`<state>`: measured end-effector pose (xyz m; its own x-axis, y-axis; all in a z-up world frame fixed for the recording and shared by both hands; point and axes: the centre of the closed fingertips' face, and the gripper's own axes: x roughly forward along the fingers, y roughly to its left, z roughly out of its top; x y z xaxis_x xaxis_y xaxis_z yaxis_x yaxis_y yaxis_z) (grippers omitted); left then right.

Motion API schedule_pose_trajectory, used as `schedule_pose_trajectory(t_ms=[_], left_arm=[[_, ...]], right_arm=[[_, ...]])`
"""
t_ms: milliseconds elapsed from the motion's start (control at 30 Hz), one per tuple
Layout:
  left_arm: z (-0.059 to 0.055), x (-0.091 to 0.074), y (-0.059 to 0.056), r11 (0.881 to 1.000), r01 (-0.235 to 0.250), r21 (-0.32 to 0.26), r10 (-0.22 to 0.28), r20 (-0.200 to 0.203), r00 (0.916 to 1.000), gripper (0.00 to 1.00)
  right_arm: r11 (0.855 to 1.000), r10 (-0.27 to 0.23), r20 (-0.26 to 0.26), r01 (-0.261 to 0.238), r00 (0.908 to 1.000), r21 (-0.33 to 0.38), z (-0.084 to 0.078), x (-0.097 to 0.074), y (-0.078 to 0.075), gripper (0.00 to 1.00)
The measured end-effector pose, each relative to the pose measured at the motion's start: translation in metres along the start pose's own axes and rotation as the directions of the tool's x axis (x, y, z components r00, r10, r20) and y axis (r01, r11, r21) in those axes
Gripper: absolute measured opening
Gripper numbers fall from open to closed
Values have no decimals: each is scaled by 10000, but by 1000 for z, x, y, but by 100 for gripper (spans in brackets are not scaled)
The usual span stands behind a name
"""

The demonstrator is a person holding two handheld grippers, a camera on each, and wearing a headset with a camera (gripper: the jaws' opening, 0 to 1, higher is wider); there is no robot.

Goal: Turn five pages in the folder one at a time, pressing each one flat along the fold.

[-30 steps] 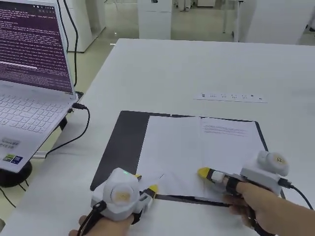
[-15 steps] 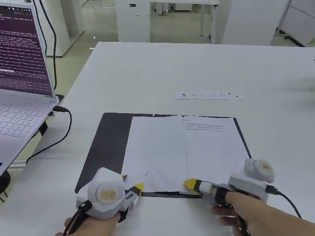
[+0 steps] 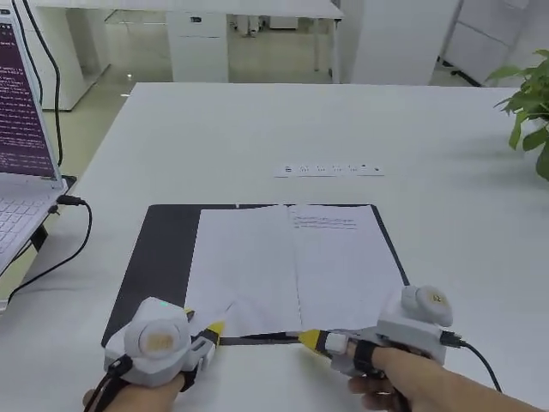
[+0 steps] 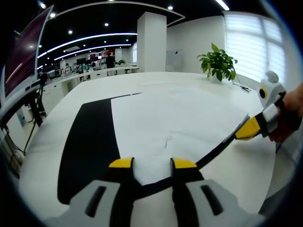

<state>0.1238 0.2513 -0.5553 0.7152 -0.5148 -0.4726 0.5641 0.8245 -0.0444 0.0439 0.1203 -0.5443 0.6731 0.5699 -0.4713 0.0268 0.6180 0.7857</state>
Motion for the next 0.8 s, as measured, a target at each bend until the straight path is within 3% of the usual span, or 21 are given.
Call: schedule_pose_trajectory(t_ms=[200, 300, 333, 400, 467, 500, 567, 633, 733, 800], left_arm=[[2, 1, 0, 9999, -20, -125, 17, -268, 9996, 29], [3, 1, -3, 9989, 187, -433, -218, -720, 9972, 32], [4, 0, -7, 9951, 286, -943, -377, -957, 9947, 34], [5, 0, -10, 9889, 364, -1438, -580, -1489, 9871, 39], [3, -5, -9, 9876, 87, -1568, -433, -2185, 9749, 38], [9, -9, -14, 9852, 187, -1707, -575, -2256, 9725, 37], [19, -17, -22, 9807, 438, -1907, -824, -1994, 9764, 35], [35, -27, -31, 9690, 697, -2371, -1050, -1397, 9846, 37], [42, -46, -38, 9487, 707, -3081, -1181, -1380, 9834, 35], [47, -58, -40, 9387, 692, -3377, -1186, -1278, 9847, 35]], right_arm=[[9996, -267, 643, 265, 9976, 43, 4, -21, 8, 0], [9990, -431, 705, 437, 9966, -72, 4, -31, 13, 0], [9988, -482, 728, 489, 9962, -73, 5, -34, 15, 0], [9980, -629, 1072, 632, 9922, 3, 11, -43, 18, 0], [9973, -733, 1512, 740, 9858, 10, 21, -53, 22, 0], [9965, -788, 1796, 826, 9806, -140, 28, -60, 26, 0], [9923, -939, 2209, 1092, 9708, -584, 39, -72, 30, 0], [9873, -1070, 2707, 1344, 9567, -847, 52, -84, 33, 0], [9747, -1224, 3041, 1722, 9448, -1426, 65, -102, 36, 0], [9636, -1276, 3461, 1987, 9295, -1786, 74, -115, 38, 0]])
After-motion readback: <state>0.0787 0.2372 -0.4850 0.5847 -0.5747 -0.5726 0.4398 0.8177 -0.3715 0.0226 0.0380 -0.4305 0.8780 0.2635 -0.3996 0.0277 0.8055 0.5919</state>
